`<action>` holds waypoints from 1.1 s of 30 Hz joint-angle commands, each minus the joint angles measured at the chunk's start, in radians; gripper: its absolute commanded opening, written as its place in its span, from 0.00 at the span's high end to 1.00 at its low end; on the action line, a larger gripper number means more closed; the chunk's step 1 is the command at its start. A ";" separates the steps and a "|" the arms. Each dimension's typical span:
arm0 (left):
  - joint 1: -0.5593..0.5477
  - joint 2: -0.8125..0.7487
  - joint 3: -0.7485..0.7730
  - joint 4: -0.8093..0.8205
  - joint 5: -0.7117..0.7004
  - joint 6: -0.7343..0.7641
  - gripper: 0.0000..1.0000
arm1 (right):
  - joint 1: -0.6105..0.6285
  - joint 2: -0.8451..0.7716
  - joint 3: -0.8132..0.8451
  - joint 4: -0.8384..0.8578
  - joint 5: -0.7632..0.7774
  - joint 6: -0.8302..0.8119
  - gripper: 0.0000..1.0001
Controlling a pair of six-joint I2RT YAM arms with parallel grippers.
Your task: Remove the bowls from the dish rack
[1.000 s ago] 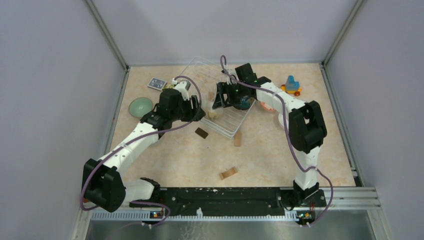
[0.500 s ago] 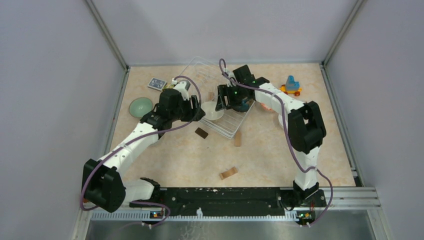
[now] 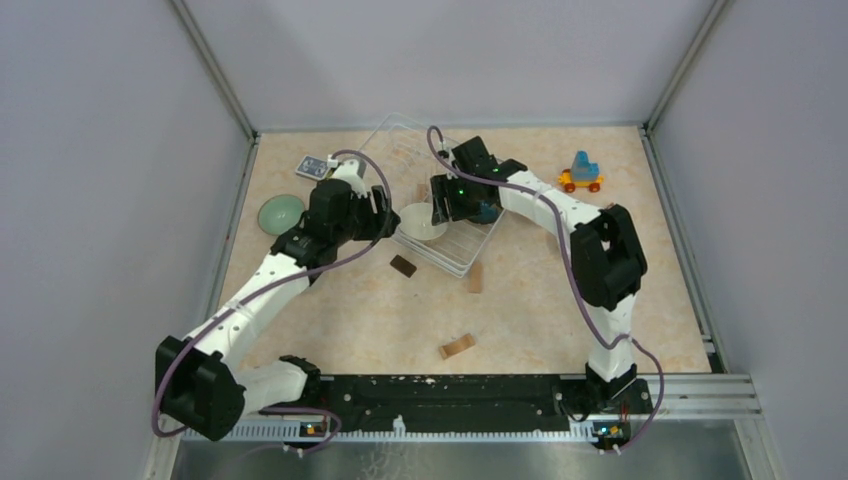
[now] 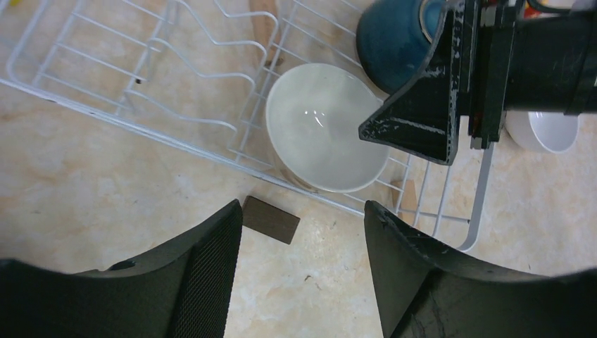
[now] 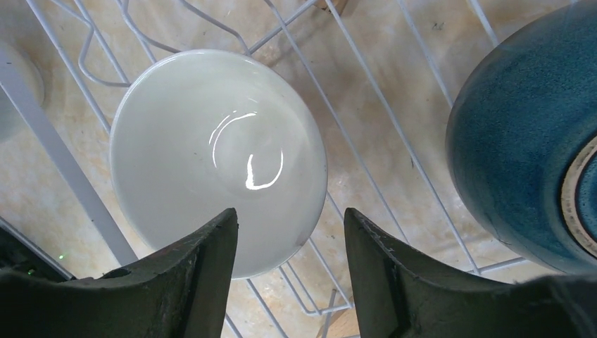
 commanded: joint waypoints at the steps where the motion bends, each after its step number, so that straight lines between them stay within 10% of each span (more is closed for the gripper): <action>1: 0.004 -0.069 -0.008 0.000 -0.151 -0.034 0.30 | 0.010 0.019 0.051 0.031 0.023 0.017 0.46; 6: 0.005 -0.125 -0.023 -0.013 -0.274 -0.082 0.24 | 0.010 0.043 0.068 0.032 0.028 0.018 0.59; 12: 0.004 -0.195 -0.076 0.037 -0.328 -0.082 0.19 | 0.008 0.007 0.140 -0.008 0.098 0.003 1.00; 33: 0.005 -0.150 -0.069 0.085 -0.229 -0.064 0.17 | -0.088 -0.385 0.078 -0.016 0.237 0.009 1.00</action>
